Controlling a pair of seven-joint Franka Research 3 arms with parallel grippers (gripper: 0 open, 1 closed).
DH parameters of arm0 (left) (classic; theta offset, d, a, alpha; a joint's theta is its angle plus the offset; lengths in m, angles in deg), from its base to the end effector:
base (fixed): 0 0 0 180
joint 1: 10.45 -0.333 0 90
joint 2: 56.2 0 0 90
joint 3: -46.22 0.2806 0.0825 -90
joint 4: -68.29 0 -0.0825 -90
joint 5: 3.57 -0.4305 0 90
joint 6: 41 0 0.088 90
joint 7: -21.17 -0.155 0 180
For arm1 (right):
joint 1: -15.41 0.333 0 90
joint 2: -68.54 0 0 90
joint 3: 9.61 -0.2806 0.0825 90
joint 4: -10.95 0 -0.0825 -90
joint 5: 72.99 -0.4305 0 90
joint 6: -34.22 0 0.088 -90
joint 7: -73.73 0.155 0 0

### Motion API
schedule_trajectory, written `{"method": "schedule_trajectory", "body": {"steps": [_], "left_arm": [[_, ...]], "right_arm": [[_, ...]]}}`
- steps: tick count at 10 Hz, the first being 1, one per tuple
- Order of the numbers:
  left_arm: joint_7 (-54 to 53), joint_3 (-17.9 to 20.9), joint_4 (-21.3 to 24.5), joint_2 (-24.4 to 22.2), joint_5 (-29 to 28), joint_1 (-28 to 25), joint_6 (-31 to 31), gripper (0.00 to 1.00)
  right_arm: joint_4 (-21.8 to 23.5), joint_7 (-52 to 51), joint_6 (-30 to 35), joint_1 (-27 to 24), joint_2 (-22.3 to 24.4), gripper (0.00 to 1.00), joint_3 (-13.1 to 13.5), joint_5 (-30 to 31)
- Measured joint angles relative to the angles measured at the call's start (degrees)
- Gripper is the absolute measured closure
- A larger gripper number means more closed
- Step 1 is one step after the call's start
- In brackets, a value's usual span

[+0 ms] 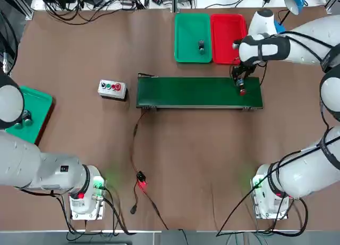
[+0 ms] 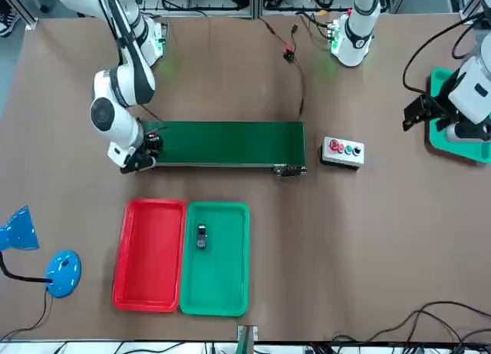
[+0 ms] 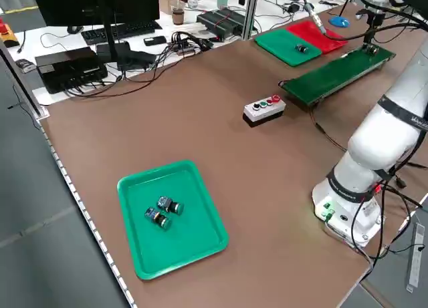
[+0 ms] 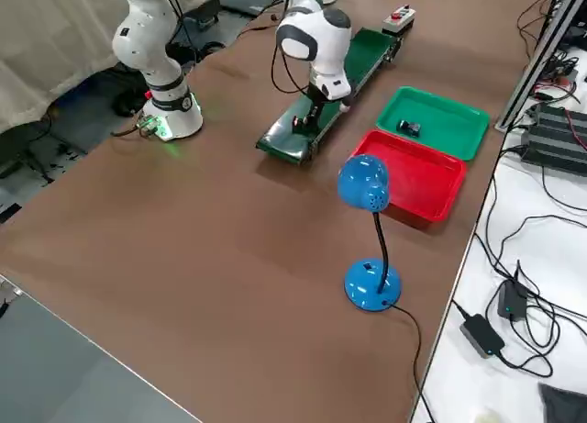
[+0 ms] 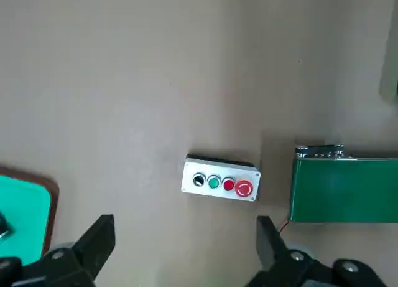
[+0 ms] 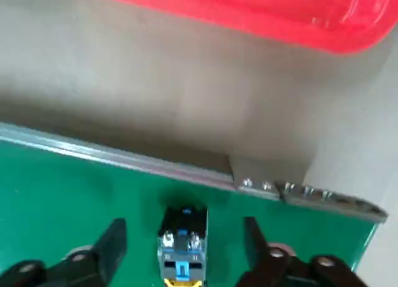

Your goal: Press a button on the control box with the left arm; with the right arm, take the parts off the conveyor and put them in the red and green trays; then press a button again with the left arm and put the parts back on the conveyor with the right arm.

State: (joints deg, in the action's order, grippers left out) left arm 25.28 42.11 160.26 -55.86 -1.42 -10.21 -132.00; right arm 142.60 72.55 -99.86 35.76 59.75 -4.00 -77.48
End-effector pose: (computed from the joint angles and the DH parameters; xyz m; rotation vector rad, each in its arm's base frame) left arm 0.5999 -0.0513 0.5213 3.1052 -0.0048 -0.0397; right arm 0.5147 0.1374 0.1550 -3.0927 -0.3424 0.1768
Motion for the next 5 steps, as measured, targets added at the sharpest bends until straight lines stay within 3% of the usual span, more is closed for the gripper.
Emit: {"method": "schedule_trajectory", "body": {"steps": [1, 2, 3, 5], "left_arm": [[0.0, 0.0, 0.0, 0.0, 0.0, -0.1, 0.0, 0.00], [0.0, 0.0, 0.0, 0.0, 0.0, -0.1, 0.0, 0.00], [0.0, 0.0, 0.0, 0.1, 0.0, -0.1, 0.0, 0.00], [0.0, 0.0, 0.0, 0.1, 0.0, -0.1, 0.0, 0.00]], "right_arm": [[-5.4, 0.1, 2.0, 1.0, -0.1, 0.00, 0.0, 0.0], [-12.5, 2.1, 6.0, 2.6, -1.1, 0.00, 0.0, 0.0], [-20.3, 5.9, 8.6, 4.3, -4.1, 0.00, -0.1, 0.0], [-33.6, 13.3, 9.0, 6.1, -14.6, 0.00, -0.1, -0.1]]}}
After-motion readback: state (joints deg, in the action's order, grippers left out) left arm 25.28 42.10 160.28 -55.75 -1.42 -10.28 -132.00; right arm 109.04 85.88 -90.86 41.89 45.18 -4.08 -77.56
